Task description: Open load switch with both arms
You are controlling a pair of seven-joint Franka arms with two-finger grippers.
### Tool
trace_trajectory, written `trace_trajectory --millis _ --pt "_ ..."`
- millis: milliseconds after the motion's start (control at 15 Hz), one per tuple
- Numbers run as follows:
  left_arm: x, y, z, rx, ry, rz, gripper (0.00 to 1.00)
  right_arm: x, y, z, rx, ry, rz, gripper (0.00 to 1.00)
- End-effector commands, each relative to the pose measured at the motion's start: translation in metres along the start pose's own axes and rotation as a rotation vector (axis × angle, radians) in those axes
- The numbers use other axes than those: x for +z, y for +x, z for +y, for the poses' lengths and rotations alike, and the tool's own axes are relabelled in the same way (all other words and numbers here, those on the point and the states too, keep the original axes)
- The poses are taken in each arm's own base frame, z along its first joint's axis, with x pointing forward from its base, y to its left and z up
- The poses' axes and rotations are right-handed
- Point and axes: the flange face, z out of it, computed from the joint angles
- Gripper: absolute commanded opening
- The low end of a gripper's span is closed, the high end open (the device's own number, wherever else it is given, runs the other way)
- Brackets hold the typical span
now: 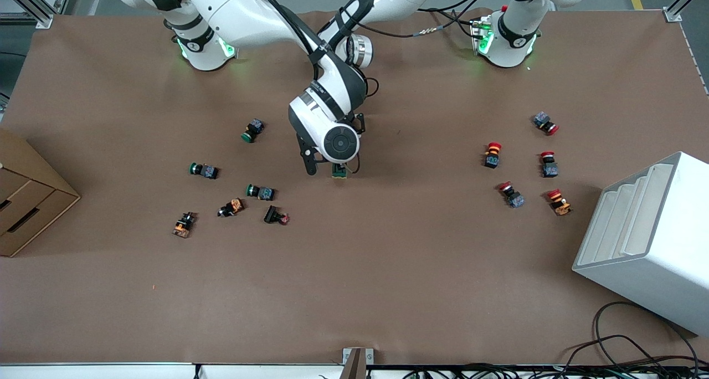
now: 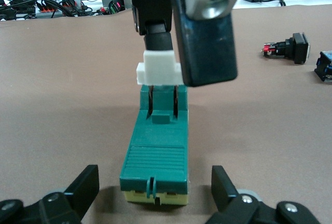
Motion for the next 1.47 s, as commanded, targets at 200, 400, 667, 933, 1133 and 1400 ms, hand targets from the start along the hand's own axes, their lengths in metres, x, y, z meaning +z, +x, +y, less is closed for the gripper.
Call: trace_trajectory --millis 200,400,667,933,1133,1400 --pt "0.000 -0.011 -0.002 -0.002 -0.011 0.016 0.96 0.001 -0.020 0.015 -0.041 -0.050 -0.014 1.00" --pt "0.000 -0.012 -0.002 -0.005 -0.010 0.015 0.96 0.003 -0.020 0.015 -0.042 -0.053 -0.012 1.00" --pt "0.001 -0.011 -0.003 -0.008 -0.004 0.022 0.96 0.011 -0.027 0.017 -0.052 -0.055 -0.003 1.00" --pt "0.001 -0.012 -0.003 -0.007 -0.002 0.024 0.96 0.026 -0.027 0.012 -0.051 -0.062 0.000 1.00" --pt "0.001 -0.011 -0.003 -0.006 -0.004 0.025 0.96 0.035 -0.033 0.011 -0.057 -0.060 0.005 1.00" --pt "0.001 -0.011 -0.003 -0.007 -0.003 0.025 0.96 0.023 -0.030 0.008 -0.057 -0.041 -0.005 1.00"
